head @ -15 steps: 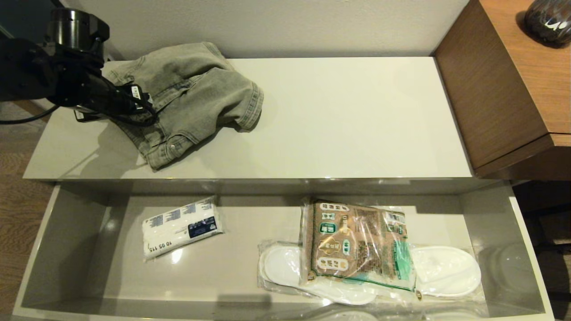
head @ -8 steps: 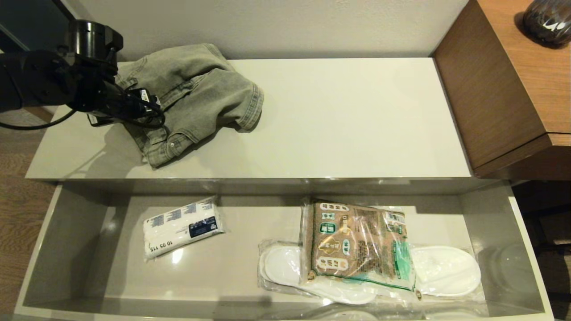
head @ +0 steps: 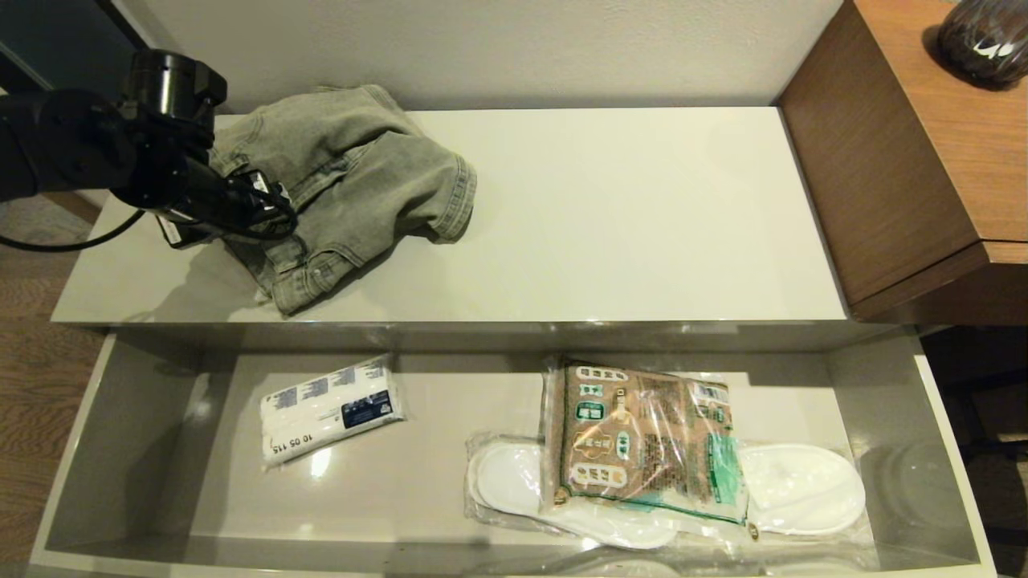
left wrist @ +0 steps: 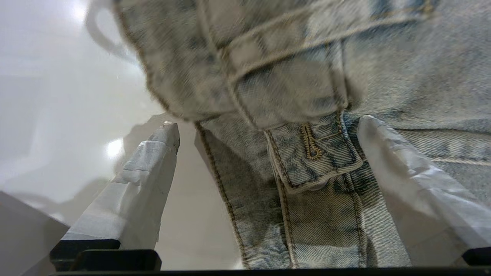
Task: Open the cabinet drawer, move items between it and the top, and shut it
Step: Pick up the shorts on the table
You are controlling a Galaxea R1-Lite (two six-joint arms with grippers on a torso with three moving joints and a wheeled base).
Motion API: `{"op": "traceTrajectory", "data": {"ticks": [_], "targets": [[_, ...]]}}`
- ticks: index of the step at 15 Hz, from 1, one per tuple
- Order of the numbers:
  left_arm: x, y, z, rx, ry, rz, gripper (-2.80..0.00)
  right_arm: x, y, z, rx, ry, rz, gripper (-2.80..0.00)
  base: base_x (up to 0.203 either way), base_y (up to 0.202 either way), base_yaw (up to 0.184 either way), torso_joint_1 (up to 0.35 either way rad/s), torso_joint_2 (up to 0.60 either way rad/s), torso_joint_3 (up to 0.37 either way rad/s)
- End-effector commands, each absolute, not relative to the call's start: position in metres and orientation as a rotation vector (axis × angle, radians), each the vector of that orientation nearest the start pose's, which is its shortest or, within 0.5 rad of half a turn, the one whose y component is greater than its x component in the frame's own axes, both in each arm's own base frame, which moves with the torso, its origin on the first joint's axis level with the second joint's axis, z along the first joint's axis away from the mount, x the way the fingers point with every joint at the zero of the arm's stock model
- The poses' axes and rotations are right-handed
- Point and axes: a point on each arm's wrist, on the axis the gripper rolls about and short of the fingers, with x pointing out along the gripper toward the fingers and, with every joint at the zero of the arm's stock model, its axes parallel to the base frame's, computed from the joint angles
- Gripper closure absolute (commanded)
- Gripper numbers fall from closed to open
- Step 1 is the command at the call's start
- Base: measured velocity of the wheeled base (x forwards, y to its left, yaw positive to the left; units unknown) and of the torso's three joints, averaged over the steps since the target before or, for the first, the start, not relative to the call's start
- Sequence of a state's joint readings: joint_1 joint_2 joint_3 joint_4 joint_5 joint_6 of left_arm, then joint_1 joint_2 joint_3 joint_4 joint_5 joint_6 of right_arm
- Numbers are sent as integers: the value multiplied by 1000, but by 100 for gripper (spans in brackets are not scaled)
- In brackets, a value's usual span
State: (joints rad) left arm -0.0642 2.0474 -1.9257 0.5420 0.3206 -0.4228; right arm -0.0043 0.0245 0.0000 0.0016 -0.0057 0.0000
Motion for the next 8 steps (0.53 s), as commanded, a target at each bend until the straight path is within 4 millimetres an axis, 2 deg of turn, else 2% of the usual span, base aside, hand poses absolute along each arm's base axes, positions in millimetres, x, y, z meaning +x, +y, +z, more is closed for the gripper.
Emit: {"op": "traceTrajectory", "data": {"ticks": [1, 6, 8], "targets": [[398, -29, 251, -274, 653, 307, -280, -21, 0, 75, 0, 29, -11, 0, 0, 0, 0, 0, 0, 0], [399, -40, 236, -376, 755, 225, -280, -21, 0, 75, 0, 29, -11, 0, 0, 0, 0, 0, 0, 0], [393, -42, 238, -426, 764, 214, -280, -21, 0, 75, 0, 29, -11, 0, 0, 0, 0, 0, 0, 0]]}}
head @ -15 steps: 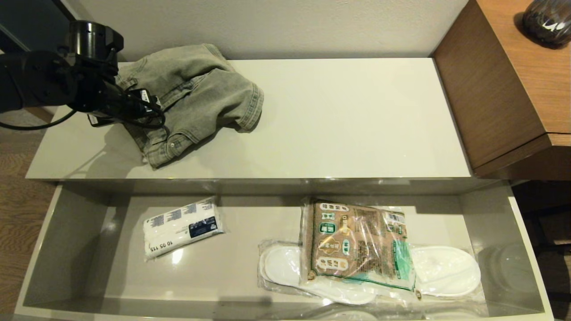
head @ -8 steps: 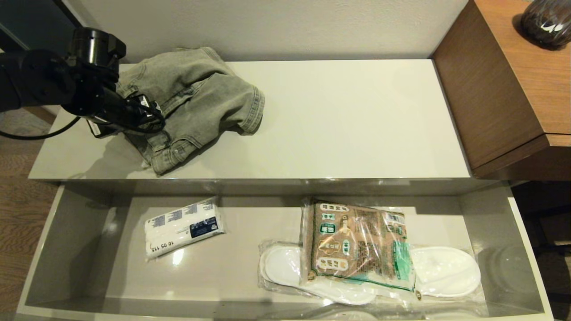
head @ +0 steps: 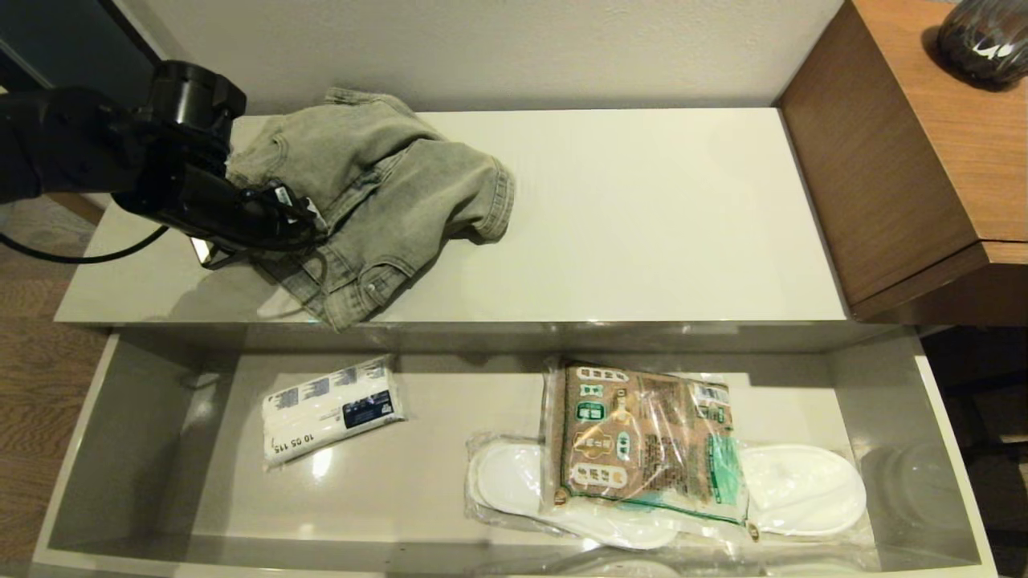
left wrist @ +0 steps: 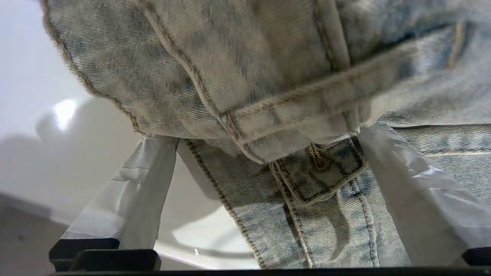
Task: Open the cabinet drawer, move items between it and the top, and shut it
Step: Pick up the shorts on the table
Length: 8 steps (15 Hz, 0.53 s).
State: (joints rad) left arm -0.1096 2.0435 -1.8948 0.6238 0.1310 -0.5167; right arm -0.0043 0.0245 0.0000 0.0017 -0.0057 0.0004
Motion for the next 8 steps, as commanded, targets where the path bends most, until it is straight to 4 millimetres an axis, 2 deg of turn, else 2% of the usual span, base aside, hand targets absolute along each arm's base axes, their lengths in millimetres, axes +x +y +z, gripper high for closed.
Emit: {"op": "traceTrajectory", "data": {"ticks": [1, 2, 4, 7, 8], "targets": [[391, -42, 239, -437, 761, 211, -280, -21, 0, 75, 0, 29, -11, 0, 0, 0, 0, 0, 0, 0], [389, -41, 241, -456, 763, 197, -280, -21, 0, 75, 0, 29, -9, 0, 0, 0, 0, 0, 0, 0], [379, -36, 258, -560, 750, 109, -280, -21, 0, 75, 0, 29, -11, 0, 0, 0, 0, 0, 0, 0], [376, -37, 262, -555, 742, 102, -280, -21, 0, 75, 0, 29, -9, 0, 0, 0, 0, 0, 0, 0], [375, -37, 264, -550, 739, 97, 0, -21, 0, 75, 0, 29, -10, 0, 0, 0, 0, 0, 0, 0]]}}
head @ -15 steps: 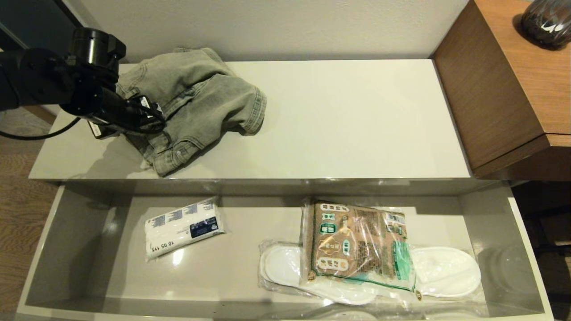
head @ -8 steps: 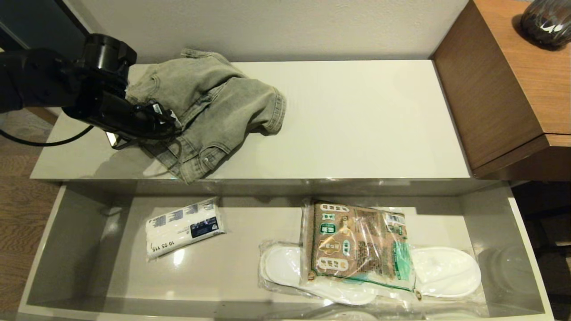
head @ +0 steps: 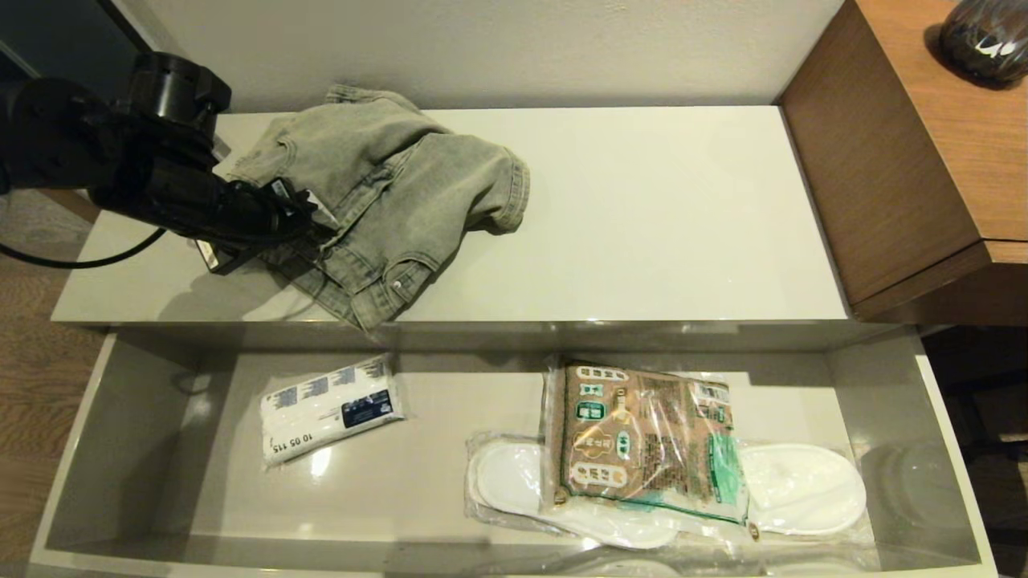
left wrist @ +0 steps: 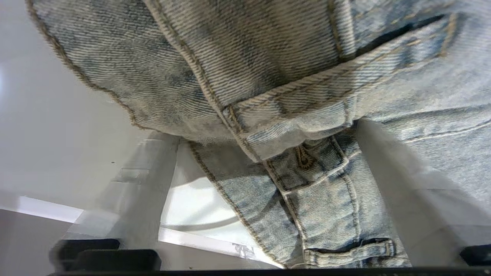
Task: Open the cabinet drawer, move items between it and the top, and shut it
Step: Pick up the shorts on the table
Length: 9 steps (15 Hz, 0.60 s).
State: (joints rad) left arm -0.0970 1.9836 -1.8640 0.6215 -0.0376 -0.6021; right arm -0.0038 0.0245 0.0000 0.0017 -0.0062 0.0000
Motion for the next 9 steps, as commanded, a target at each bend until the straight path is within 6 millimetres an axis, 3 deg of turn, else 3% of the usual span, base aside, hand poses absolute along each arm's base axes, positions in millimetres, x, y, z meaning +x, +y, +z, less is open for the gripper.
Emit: {"op": "traceTrajectory", "data": {"ticks": [1, 9], "targets": [[373, -39, 267, -523, 731, 79, 0, -21, 0, 75, 0, 29, -11, 0, 0, 0, 0, 0, 0, 0], [365, -63, 270, -403, 719, 60, 0, -21, 0, 75, 0, 29, -11, 0, 0, 0, 0, 0, 0, 0]]}}
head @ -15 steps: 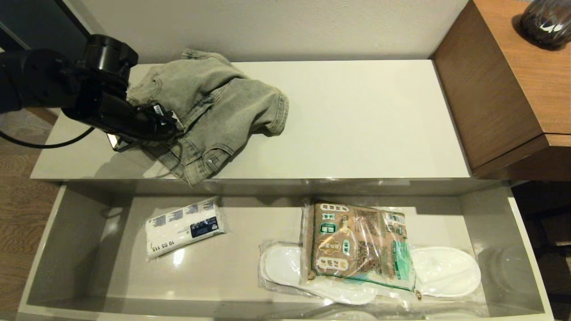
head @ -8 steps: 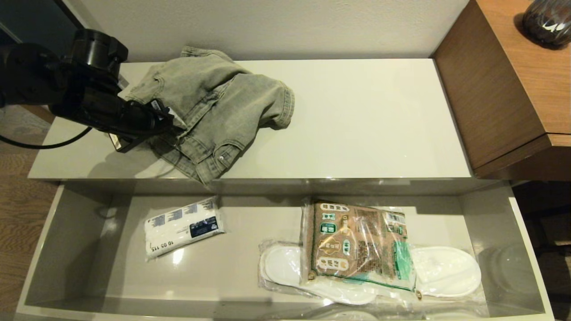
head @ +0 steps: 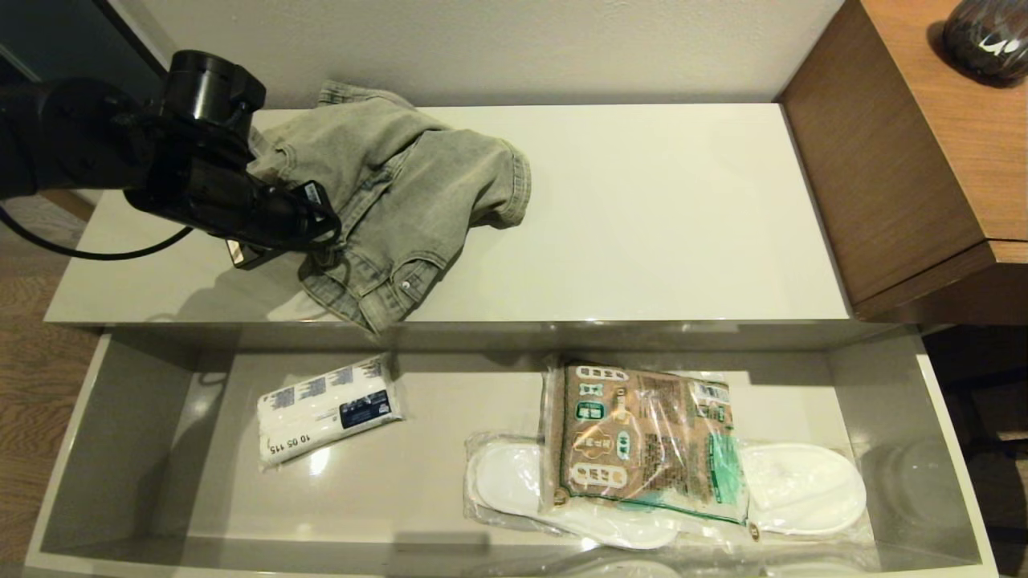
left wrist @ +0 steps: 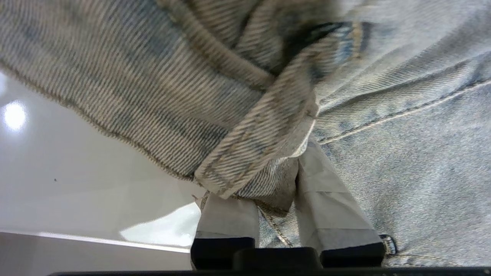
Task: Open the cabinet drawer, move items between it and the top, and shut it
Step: Pick up the shorts on the table
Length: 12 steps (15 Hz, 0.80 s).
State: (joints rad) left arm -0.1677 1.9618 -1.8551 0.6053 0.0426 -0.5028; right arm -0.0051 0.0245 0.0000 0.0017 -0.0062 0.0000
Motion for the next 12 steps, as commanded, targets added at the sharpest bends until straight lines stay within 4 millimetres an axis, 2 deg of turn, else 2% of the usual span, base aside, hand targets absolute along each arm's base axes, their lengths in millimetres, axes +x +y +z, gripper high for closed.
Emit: {"op": "traceTrajectory", "data": {"ticks": [1, 4, 7, 9, 10, 11, 12], "targets": [[365, -63, 270, -404, 718, 59, 0, -21, 0, 75, 0, 29, -10, 0, 0, 0, 0, 0, 0, 0], [340, -67, 299, -418, 656, 1, 0, -21, 0, 75, 0, 29, -11, 0, 0, 0, 0, 0, 0, 0], [292, -61, 333, -429, 575, -43, 0, -21, 0, 75, -3, 29, -11, 0, 0, 0, 0, 0, 0, 0], [263, -58, 346, -432, 552, -73, 0, -21, 0, 75, -2, 29, -10, 0, 0, 0, 0, 0, 0, 0], [239, -54, 359, -437, 520, -92, 0, -21, 0, 75, 0, 29, -11, 0, 0, 0, 0, 0, 0, 0], [205, -47, 374, -444, 474, -116, 0, -21, 0, 75, 0, 29, -11, 0, 0, 0, 0, 0, 0, 0], [178, -42, 383, -445, 454, -134, 0, -21, 0, 75, 0, 30, -11, 0, 0, 0, 0, 0, 0, 0]]}}
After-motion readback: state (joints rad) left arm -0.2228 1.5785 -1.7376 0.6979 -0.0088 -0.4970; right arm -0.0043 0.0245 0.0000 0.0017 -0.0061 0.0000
